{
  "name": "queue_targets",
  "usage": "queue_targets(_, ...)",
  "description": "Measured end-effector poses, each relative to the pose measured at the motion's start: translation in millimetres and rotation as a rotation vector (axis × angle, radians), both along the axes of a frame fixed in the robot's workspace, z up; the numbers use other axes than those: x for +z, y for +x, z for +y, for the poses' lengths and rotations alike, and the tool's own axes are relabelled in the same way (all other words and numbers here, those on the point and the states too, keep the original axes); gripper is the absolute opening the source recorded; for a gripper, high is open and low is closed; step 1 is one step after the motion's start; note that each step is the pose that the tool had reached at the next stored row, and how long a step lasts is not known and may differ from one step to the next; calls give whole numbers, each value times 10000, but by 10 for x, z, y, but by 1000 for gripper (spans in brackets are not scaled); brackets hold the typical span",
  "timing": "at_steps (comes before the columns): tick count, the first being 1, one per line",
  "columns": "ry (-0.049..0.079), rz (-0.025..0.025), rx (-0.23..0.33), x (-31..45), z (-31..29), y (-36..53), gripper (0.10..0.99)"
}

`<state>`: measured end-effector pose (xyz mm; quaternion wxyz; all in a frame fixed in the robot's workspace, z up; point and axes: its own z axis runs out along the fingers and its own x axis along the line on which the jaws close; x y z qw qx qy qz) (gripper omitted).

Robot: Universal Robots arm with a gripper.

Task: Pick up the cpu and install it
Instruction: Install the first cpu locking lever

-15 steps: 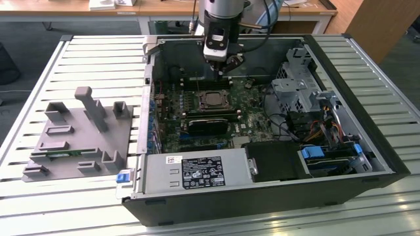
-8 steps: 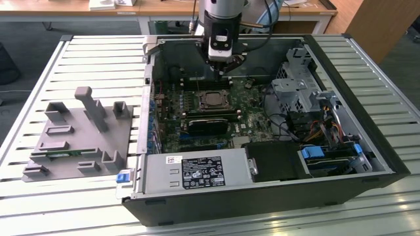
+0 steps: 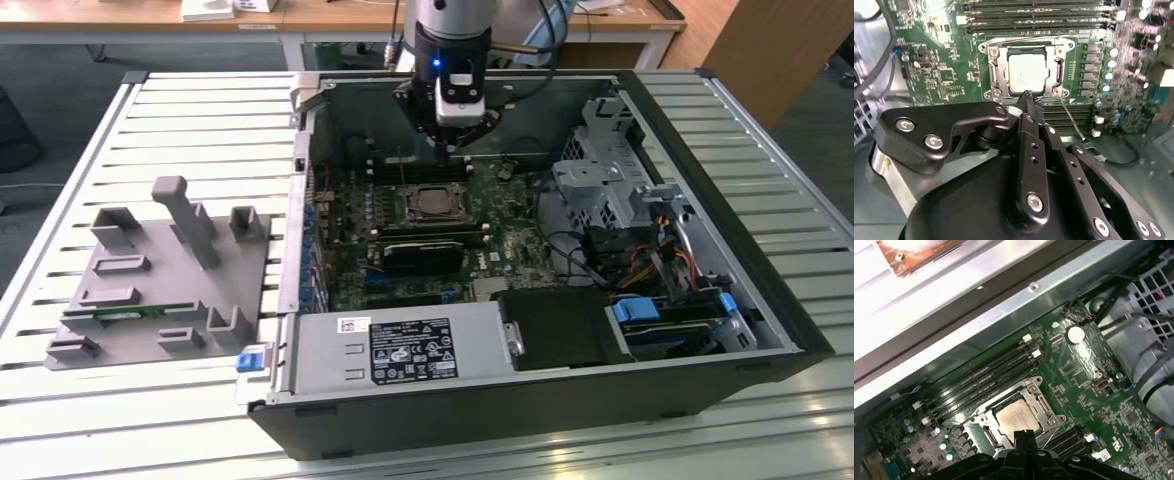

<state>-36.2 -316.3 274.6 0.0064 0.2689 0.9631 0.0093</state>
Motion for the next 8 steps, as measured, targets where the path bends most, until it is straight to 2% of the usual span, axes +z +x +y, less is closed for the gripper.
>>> queue_targets(8,0,0,1454,-12,0,0,106)
